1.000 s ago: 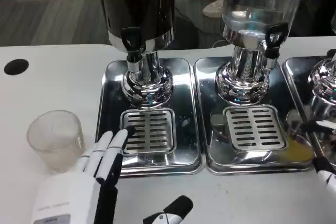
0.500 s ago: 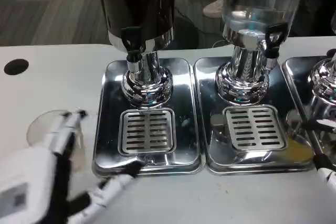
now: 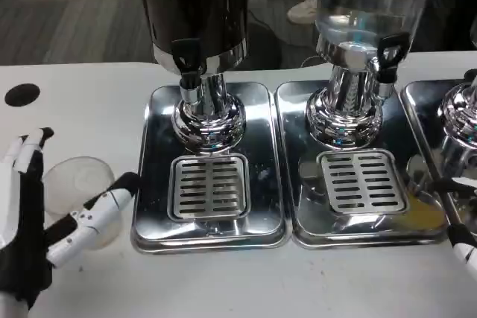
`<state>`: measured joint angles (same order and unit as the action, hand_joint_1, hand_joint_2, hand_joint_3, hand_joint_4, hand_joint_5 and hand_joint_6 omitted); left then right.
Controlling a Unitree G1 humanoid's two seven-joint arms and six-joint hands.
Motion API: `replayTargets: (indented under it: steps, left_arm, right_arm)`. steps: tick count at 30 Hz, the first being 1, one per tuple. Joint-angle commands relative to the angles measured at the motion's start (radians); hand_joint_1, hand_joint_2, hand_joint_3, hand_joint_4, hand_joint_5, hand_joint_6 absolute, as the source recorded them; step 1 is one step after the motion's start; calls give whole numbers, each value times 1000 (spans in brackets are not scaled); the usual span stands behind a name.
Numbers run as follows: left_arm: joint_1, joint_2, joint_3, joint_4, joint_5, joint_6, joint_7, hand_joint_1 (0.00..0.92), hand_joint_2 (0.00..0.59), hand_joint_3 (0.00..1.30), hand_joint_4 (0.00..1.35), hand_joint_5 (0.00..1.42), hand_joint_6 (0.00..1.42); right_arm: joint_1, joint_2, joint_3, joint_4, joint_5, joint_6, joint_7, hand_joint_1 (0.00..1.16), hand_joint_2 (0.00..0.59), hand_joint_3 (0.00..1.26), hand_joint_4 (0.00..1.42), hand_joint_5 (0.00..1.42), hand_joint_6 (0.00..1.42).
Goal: Grasp the cup under the faucet to collect the drink, then remove the cup.
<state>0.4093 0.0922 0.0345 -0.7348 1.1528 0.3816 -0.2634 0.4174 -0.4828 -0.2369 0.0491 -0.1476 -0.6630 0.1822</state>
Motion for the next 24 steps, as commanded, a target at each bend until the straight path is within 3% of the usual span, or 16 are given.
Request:
replayTargets:
  steps: [1,15,24]
  left_arm:
    - [-54,12,24,60,16,52,-30,25,45,134,67,297,675]
    - [-153,59,18,200,28,154,-44,16,27,125,88,366,741]
    - [-213,100,-36,275,107,189,-56,139,41,114,112,428,800]
  right_arm:
    - [18,-2,-5,-6,9,-20,3,518,406,307,210,168,7]
    - [37,-5,-7,9,13,-36,5,522,411,307,207,168,7]
    - [38,-4,-3,29,27,-56,12,527,413,307,208,168,17]
